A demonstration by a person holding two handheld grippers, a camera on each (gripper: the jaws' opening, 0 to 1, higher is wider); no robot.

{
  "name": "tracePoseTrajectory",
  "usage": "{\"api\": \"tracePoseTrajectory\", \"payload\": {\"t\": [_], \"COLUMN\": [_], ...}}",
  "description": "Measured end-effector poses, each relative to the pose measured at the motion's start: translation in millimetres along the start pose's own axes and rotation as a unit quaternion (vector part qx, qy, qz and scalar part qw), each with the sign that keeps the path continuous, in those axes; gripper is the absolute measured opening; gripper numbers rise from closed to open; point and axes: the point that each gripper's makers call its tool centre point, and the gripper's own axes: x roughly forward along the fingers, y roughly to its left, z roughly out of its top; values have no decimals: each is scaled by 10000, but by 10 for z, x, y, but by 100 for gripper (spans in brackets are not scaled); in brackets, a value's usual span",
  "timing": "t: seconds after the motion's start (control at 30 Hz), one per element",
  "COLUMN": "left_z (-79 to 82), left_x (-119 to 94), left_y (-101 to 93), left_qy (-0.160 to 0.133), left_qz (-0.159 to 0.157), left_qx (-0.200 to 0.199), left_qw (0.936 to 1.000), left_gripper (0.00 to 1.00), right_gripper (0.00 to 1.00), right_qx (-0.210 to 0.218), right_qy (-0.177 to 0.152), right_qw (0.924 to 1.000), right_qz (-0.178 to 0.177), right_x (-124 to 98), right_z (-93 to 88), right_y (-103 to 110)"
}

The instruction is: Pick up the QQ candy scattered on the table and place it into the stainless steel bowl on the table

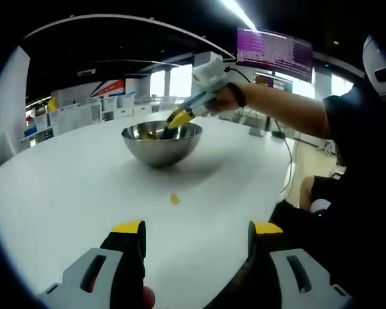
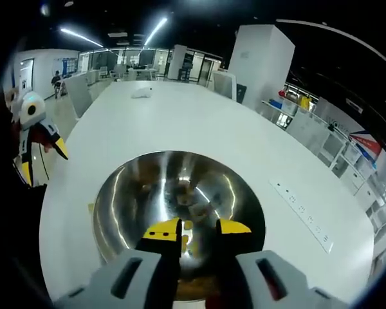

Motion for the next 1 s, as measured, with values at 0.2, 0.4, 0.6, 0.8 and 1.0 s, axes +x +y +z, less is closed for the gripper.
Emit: {"api": "tracePoseTrajectory", "payload": {"t": [0.2,0.4,0.6,0.8,1.0], "left_z": [5,38,54,118,67], "left_x": [-13,-23,-14,-3,11], "left_y": [-7,-35,-71,-110,-127], "left_qy": [11,-3,1,-46,6], "left_qz": [26,20,0,-43,-61], "left_qx": [15,61,102,171,151], "left_qw": [10000,10000,9999,9998,9999], "left_gripper": [65,65,65,65,65], "right_gripper": [20,19,17,17,17], "right_qx": [4,-35,121,398,646], "right_qy": [-74,-230,-708,-1306,-1665], "right_qw": [10000,9996,9970,9900,9829], "right_qz": [-46,-144,-293,-361,-445], "right_x": [-59,-272,-590,-1058,-1365], "right_z": [51,101,215,305,146], "right_y": [-55,2,-48,120,315]}}
